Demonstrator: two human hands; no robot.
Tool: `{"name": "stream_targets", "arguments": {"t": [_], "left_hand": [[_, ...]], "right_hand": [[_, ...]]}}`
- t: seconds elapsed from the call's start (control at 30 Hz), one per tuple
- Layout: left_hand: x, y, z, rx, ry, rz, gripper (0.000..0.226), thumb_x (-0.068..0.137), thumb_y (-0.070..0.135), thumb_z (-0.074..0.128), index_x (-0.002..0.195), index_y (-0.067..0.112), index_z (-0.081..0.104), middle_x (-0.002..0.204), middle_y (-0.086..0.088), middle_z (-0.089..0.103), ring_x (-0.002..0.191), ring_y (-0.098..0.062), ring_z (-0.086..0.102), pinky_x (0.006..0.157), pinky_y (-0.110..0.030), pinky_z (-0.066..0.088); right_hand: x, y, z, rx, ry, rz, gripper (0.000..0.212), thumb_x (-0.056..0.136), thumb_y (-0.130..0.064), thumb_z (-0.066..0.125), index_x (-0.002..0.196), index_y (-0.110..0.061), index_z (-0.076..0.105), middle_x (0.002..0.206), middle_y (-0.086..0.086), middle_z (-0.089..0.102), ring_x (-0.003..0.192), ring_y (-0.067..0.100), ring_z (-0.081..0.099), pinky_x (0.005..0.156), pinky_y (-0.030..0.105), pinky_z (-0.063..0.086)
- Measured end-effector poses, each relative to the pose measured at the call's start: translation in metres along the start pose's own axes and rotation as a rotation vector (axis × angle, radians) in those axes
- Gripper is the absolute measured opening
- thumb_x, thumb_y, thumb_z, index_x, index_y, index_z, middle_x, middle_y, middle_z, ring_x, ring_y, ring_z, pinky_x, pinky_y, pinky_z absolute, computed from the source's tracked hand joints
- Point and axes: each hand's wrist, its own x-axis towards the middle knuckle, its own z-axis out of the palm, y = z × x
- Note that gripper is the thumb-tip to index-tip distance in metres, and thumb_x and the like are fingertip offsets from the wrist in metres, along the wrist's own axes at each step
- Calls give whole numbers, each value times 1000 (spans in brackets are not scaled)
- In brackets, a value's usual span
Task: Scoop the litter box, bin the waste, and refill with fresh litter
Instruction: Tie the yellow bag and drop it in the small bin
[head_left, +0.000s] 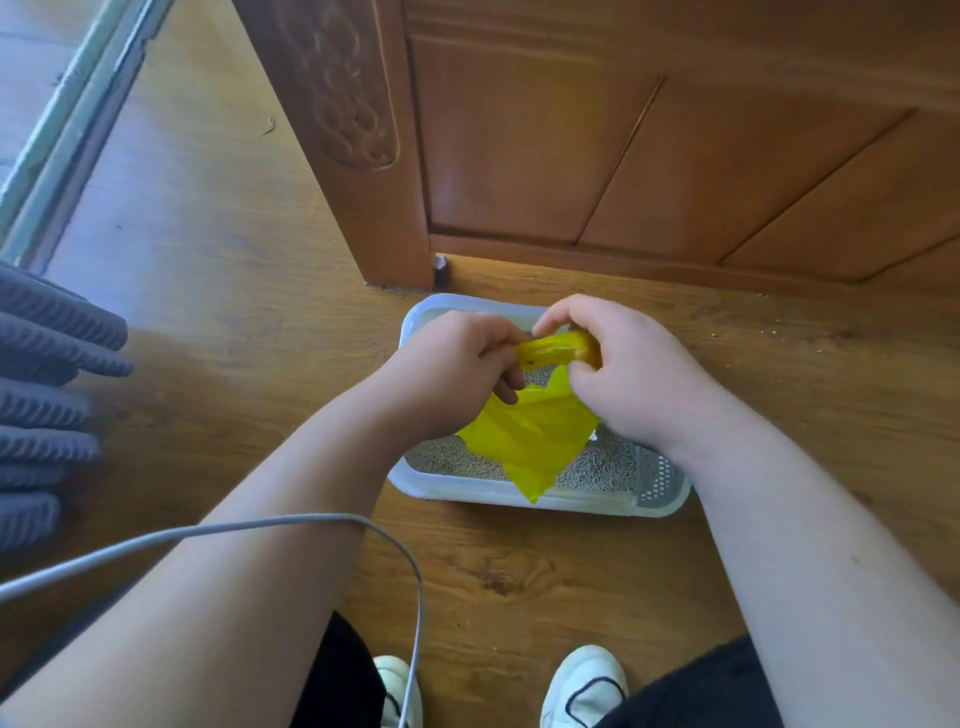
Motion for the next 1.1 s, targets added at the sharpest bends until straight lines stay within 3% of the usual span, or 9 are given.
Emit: {"name": "stream_targets", "arguments": {"t": [0.13, 0.3, 0.37, 0.47, 0.57, 0.7, 0.87, 1.0, 1.1], "left_hand": [[-2, -3, -5, -438, -241, -97, 27, 102, 5, 43, 84, 10, 63, 71, 2, 66, 70, -17, 64, 76, -36, 53], [7, -3, -4, -779, -226, -130, 23, 102, 6, 41, 89, 9, 60, 77, -7, 56, 72, -22, 56, 75, -34, 48], [9, 0, -6, -791, -196, -108, 22, 101, 5, 40, 93, 8, 60, 79, -7, 56, 74, -22, 56, 76, -33, 46], [8, 2, -6, -763, -220, -100, 25, 99, 0, 38, 102, 6, 62, 84, -7, 60, 79, -21, 58, 82, -39, 44], [7, 5, -3, -683, -264, -91, 28, 100, -2, 37, 109, 5, 63, 90, -8, 66, 84, -21, 62, 88, -46, 48], [8, 4, -3, -527, -43, -158, 18, 102, 9, 47, 116, 9, 58, 92, -5, 76, 86, -27, 72, 87, -50, 55], [9, 4, -3, -47, 252, 10, 8, 93, 22, 61, 88, 25, 66, 77, 7, 74, 61, -20, 61, 61, -40, 54], [7, 12, -11, -389, 311, 139, 15, 93, 12, 61, 83, 22, 67, 77, -6, 69, 69, -29, 59, 69, -48, 54], [3, 13, -21, -496, 371, 162, 18, 94, 6, 58, 86, 20, 65, 82, -14, 68, 75, -31, 62, 74, -45, 55]], "right_hand": [[8, 12, -1, 21, 150, -39, 32, 77, 1, 58, 89, -28, 65, 96, -6, 58, 91, 11, 53, 81, 30, 43], [12, 24, -2, 61, 383, 104, 18, 84, -14, 67, 91, -23, 53, 91, -6, 55, 78, 5, 51, 75, 30, 41], [16, 25, -6, 161, 291, 209, 9, 91, -26, 60, 84, -23, 56, 80, -7, 62, 74, 12, 59, 71, 32, 44], [16, 18, -4, 489, 39, 264, 37, 100, -46, 43, 83, -20, 63, 73, 0, 69, 64, 18, 63, 62, 36, 45], [14, 15, 3, 303, 0, 126, 34, 91, -51, 53, 84, -19, 62, 73, 1, 69, 65, 24, 62, 61, 38, 47], [15, 16, -3, 102, 81, 94, 19, 92, -30, 66, 77, -22, 58, 60, -5, 53, 54, 8, 45, 54, 28, 34], [10, 17, -4, -10, 11, 146, 24, 96, -33, 61, 77, -19, 56, 59, -3, 49, 52, 10, 42, 48, 25, 29], [4, 12, -18, 264, -13, 28, 22, 99, -23, 57, 78, -17, 56, 64, 8, 57, 57, 22, 53, 55, 33, 47], [-2, 12, -35, 631, -56, 57, 27, 101, -10, 52, 75, -18, 55, 62, 1, 55, 54, 11, 51, 51, 19, 41]]}}
